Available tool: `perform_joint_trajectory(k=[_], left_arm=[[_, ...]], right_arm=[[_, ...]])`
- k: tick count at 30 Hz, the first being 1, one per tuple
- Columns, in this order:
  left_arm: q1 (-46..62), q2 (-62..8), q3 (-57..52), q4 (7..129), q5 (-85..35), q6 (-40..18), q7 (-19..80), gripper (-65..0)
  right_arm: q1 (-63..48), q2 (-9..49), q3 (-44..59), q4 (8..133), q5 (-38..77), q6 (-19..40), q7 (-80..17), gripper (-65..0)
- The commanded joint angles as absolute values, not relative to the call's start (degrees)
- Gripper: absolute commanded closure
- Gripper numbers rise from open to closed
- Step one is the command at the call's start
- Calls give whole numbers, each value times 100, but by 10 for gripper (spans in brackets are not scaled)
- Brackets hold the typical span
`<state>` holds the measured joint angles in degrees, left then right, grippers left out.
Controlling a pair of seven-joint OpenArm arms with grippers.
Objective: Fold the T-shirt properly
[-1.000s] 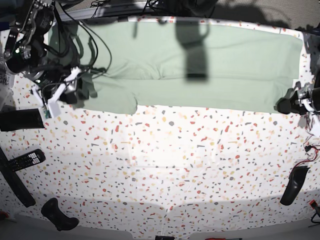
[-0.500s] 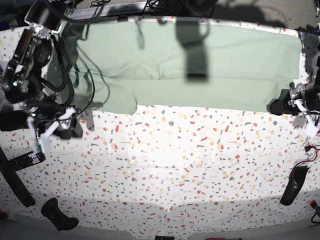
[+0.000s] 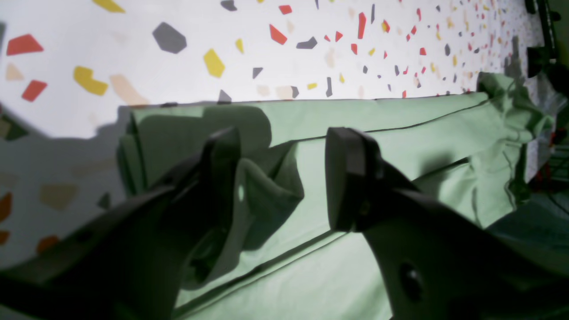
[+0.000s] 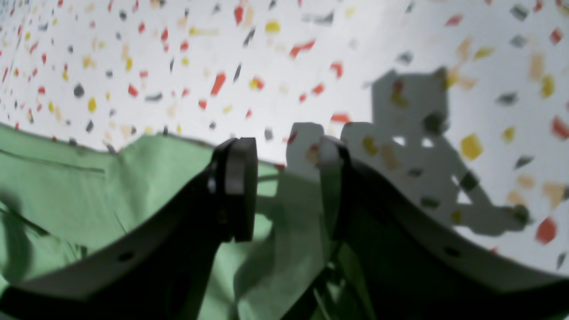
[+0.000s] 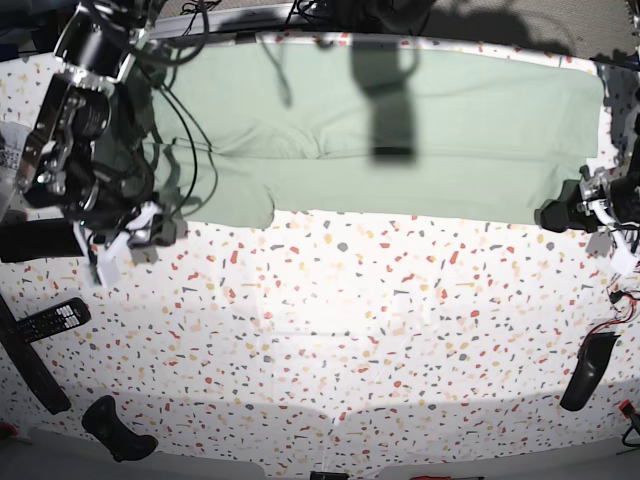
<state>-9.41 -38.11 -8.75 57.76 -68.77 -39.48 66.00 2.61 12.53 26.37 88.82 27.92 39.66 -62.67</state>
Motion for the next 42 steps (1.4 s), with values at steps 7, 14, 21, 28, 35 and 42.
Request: perform_joint_trajectory(k=[7,14,21,28,35,42], left_arm=[[-1063,-3955,-934,5865,-6993,-4000,6554,-284],[-1063,-3955,-934,5865,-6993,-4000,6556,-284],[-1063,-3955,-934,5865,-6993,-4000,6558,-284],[-1063,-3955,-934,5865,-6995,-4000,6556,-284],[-1063,-3955,-934,5865,-6995,-4000,6556,-284],[-1063,-3955,-934,5865,-6995,-4000,6560,-284]], right_arm=[[172,1334,2668,8949,2847,3876,-6187,-227],[154,1282,2668,8943,2670,3065,-6202,-227],[154,1135,2657,8934,2591,2808,-6171,-227],[141,770,2655,8932,2571,2891,-6307,0],[202,744,2657,8989,2613,3367,-6372,0],[82,744,2655,9456,3238,4000,-6403,0]])
